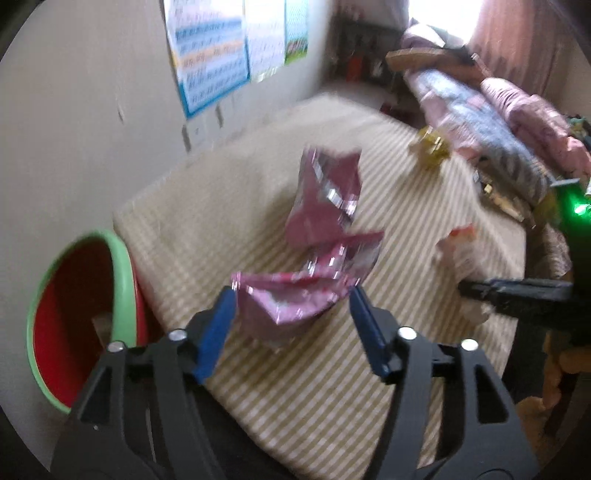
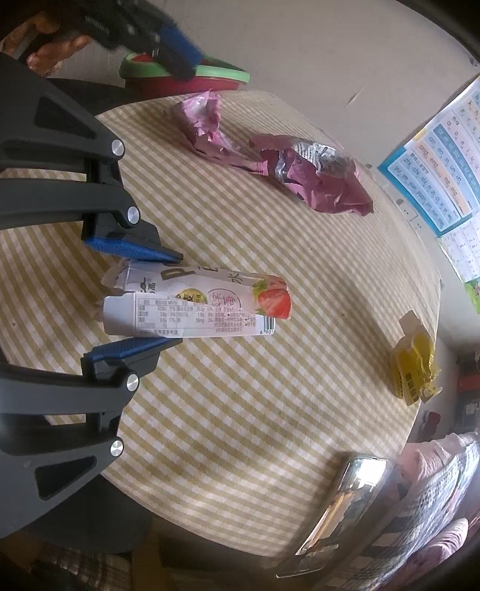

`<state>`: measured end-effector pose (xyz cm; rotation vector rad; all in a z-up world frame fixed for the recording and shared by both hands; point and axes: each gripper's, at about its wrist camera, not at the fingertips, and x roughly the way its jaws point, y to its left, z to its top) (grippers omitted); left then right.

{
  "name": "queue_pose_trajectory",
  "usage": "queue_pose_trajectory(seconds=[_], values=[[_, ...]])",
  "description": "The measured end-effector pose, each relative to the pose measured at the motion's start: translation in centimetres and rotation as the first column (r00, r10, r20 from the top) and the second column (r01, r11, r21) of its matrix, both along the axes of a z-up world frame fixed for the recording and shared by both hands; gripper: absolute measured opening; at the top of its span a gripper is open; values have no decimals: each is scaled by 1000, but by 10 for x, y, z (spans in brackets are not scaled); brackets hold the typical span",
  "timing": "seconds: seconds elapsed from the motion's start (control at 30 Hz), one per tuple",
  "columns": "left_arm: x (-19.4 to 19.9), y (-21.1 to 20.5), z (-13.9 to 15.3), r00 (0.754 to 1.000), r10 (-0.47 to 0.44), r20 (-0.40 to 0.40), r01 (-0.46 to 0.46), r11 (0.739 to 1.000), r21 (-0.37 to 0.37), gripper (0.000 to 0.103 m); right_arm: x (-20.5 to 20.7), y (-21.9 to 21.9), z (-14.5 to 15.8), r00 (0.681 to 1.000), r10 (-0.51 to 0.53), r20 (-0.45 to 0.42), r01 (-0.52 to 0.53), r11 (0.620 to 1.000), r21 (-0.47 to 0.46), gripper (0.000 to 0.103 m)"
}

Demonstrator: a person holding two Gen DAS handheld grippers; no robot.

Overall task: Collect trash
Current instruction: 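Carry the white box and pink bag over the red bucket and open both grippers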

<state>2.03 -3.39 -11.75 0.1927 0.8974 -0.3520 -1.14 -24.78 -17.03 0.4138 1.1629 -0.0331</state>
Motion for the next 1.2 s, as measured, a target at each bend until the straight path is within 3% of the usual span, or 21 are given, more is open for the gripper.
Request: queue_pose_trajectory(seconds=[0.23,0.47,0.67,0.8,0.9,1.0,1.2], values=[[13,-26,-10,995,-95,29,91,990,104,68,-2,2,-1,1000,8,-4,-8,1000,2,38],[17,-44,-41,981,-188,-54,195,961,196,70,-1,1,-2,1000,8,-8,-8,1000,8,38],[32,-32,-64,988,-103,-117,127,966,226,69,-2,0,-3,1000,6,-9,-6,1000,14,38],[36,-24,-59,986,-87,-145,110,981,160,35,-2,0,-1,1000,7,-4,-7,1000,16,38],[33,-25,-55,986,-92,-140,113,982,154,20,-3,3,3,1000,12,9,-12,1000,14,37],[29,-23,-46,989,-73,-125,89,988,127,14,-6,6,13,999,12,39,-12,1000,-3,36],[14,-20,-21,989,-48,-141,47,999,-7,8,-6,10,28,997,18,75,-18,1000,-1,36]])
